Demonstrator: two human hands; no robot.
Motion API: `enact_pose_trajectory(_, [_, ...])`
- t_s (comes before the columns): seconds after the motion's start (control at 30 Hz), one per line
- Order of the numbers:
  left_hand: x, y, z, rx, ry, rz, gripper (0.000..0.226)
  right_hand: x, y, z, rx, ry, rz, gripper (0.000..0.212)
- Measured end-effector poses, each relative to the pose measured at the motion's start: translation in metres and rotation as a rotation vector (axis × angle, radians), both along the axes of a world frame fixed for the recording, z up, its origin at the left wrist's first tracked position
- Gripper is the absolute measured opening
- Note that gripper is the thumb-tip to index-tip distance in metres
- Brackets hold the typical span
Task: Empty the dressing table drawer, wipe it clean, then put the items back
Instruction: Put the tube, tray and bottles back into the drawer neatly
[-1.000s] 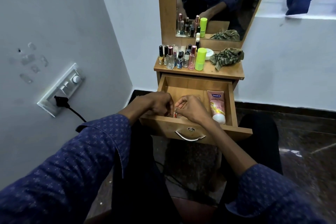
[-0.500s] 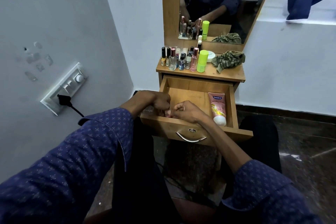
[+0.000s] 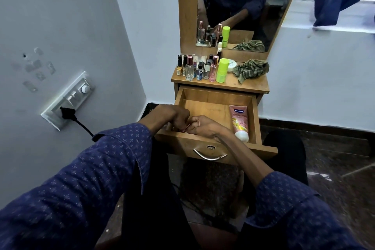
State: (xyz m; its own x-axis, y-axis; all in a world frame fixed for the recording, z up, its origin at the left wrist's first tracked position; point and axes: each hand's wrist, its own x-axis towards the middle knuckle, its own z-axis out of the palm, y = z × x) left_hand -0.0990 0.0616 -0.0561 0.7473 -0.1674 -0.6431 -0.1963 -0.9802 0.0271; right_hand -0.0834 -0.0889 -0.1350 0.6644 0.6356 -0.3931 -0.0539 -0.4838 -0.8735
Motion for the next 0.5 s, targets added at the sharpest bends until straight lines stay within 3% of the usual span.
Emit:
enact_pose_trajectory(0.2, [0.003,0.008,-0.005,-0.028,-0.017,0.01,0.028,0.001,-0.002,0.0,-0.006,0.005,-0.019,0.015])
enact_pose_trajectory(0.5, [0.011,0.014,-0.015,-0.074,-0.088,-0.003,0.014,0.002,-0.004,0.002,-0.038,0.004,-0.037,0.014])
